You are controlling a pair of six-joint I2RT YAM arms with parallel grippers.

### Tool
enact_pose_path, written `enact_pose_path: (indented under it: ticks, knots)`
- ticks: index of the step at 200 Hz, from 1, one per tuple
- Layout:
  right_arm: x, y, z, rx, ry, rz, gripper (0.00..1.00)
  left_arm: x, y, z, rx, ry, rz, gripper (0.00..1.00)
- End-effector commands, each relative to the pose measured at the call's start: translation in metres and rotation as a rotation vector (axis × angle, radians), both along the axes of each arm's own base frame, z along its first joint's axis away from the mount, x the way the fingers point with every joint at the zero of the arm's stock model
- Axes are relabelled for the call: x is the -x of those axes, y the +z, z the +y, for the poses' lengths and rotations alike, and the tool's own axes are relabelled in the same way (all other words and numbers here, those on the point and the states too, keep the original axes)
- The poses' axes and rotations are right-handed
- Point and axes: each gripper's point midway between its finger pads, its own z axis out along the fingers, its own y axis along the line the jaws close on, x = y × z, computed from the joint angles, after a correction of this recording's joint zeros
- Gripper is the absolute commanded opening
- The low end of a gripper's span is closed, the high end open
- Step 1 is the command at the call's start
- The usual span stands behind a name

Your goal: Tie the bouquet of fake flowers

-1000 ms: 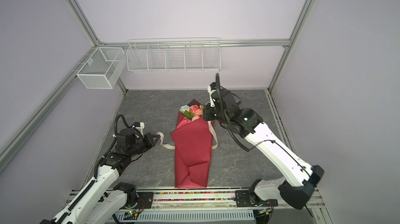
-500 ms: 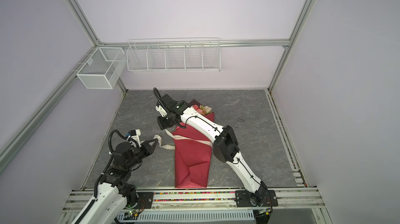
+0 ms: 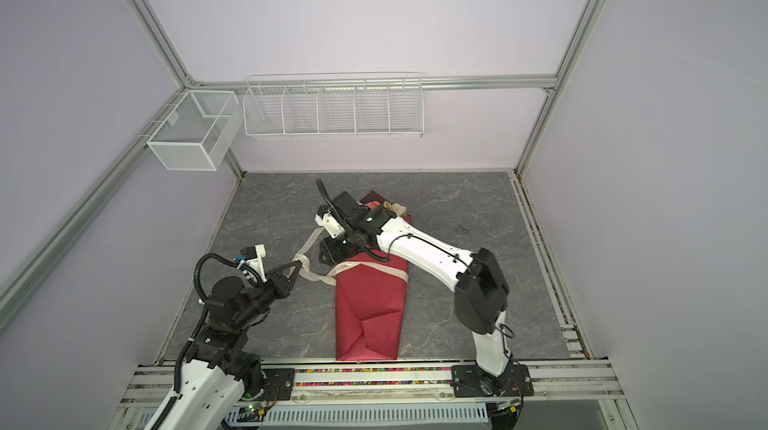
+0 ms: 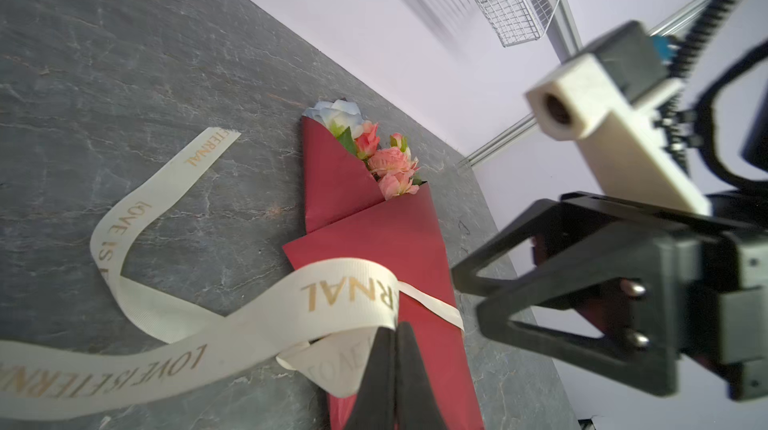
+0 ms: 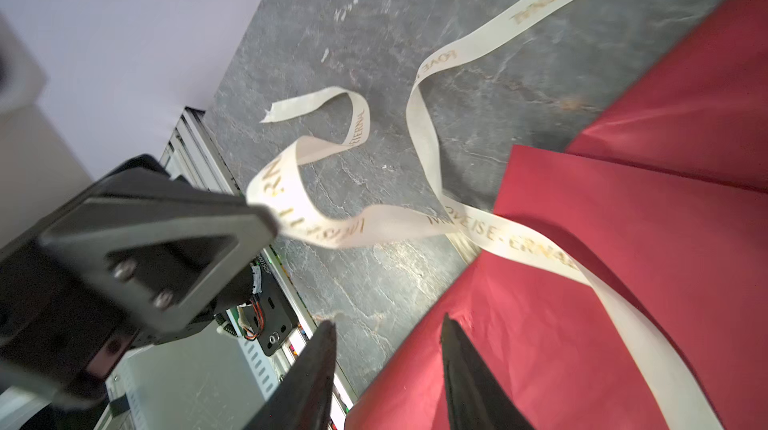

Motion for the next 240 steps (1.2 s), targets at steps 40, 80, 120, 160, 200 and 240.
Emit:
enact_pose_path:
  ticks: [40, 80, 120, 160, 200, 240]
  knots:
    - [-0.029, 0.04, -0.075, -0.247, -0.294, -0.474, 0.5, 0.013, 0.041, -0.052, -0.035, -0.355, -0.009, 0.0]
    - [-0.02, 0.004, -0.055, -0.18, -0.019, -0.652, 0.53, 0.021, 0.065, -0.084, -0.067, -0.499, -0.027, 0.0]
    - [-0.026, -0.004, -0.027, -0.249, 0.095, -0.774, 0.55, 0.02, 0.067, -0.097, -0.071, -0.565, 0.002, 0.0]
    - [-0.012, -0.029, 0.001, -0.332, 0.259, -0.764, 0.56, 0.018, 0.063, -0.096, -0.094, -0.557, 0.017, 0.0]
    - [-0.01, -0.038, 0.02, -0.434, 0.306, -0.743, 0.59, 0.016, 0.059, -0.097, -0.104, -0.559, 0.035, 0.0]
    - [-0.007, -0.047, 0.031, -0.498, 0.359, -0.744, 0.59, 0.013, 0.057, -0.096, -0.11, -0.544, 0.041, 0.0]
